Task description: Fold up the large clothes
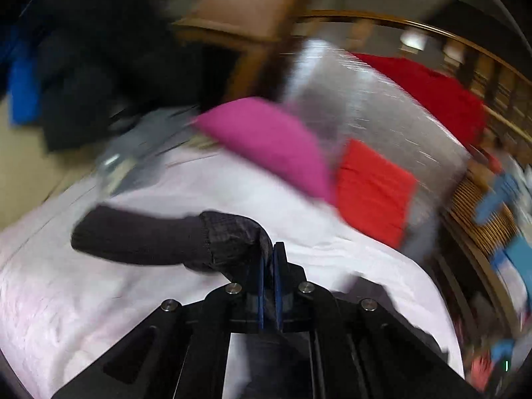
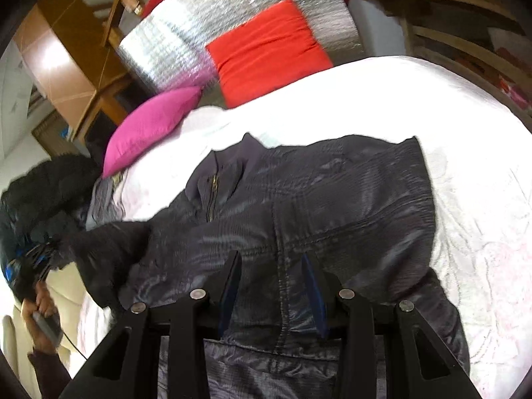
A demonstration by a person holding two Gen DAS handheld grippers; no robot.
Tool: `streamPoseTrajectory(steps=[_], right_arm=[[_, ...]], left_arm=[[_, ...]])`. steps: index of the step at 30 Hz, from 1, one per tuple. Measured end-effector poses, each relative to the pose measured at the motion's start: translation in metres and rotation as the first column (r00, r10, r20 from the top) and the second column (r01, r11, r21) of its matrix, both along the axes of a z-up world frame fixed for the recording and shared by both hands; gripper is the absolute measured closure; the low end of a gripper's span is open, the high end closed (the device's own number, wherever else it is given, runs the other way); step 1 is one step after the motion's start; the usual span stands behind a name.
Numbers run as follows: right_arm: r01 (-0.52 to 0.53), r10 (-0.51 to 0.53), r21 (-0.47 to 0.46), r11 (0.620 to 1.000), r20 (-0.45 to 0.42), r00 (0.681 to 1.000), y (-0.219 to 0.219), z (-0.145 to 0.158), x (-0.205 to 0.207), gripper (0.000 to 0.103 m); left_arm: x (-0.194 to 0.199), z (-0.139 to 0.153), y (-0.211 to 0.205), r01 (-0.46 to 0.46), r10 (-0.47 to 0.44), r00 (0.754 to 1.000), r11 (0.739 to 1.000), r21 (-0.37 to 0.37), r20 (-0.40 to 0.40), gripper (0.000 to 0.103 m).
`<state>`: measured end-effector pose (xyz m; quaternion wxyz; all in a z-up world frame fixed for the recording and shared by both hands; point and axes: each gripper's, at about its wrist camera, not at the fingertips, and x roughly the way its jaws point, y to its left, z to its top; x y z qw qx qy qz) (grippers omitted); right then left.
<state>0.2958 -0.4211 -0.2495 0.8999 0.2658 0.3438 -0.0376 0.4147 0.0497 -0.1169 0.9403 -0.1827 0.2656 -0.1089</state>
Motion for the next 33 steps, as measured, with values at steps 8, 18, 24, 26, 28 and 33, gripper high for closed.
streamPoseTrajectory(steps=[8, 18, 24, 26, 28, 33], right_arm=[[0.105, -0.114, 0.147, 0.983, 0.05, 0.992, -0.041, 0.005, -0.021, 0.061], [0.129, -0.142, 0.239, 0.963, 0.041, 0.989, -0.065, -0.001, -0.018, 0.061], [0.053, -0.06, 0.328, 0.943, 0.011, 0.998, -0.058, -0.011, -0.006, 0.043], [0.038, -0.042, 0.329, 0.944, 0.006, 0.999, -0.052, -0.013, -0.002, 0.043], [0.023, -0.022, 0.315, 0.949, -0.006, 1.0, -0.044, -0.014, 0.002, 0.043], [-0.069, 0.067, 0.196, 0.978, 0.014, 0.998, -0.015, -0.003, 0.01, 0.042]], left_arm=[[-0.064, -0.004, -0.169, 0.405, -0.413, 0.911, 0.896, 0.184, 0.007, 0.099], [-0.085, -0.072, -0.251, 0.672, -0.62, 0.738, 0.711, 0.209, -0.267, 0.064], [-0.1, -0.027, -0.207, 0.693, -0.688, 0.72, 0.704, 0.155, -0.096, 0.017], [-0.096, -0.017, -0.198, 0.668, -0.666, 0.742, 0.726, 0.163, -0.073, 0.017], [-0.087, -0.014, -0.181, 0.612, -0.611, 0.789, 0.77, 0.181, -0.07, 0.017], [-0.045, -0.036, -0.119, 0.324, -0.276, 0.937, 0.915, 0.239, -0.215, 0.017]])
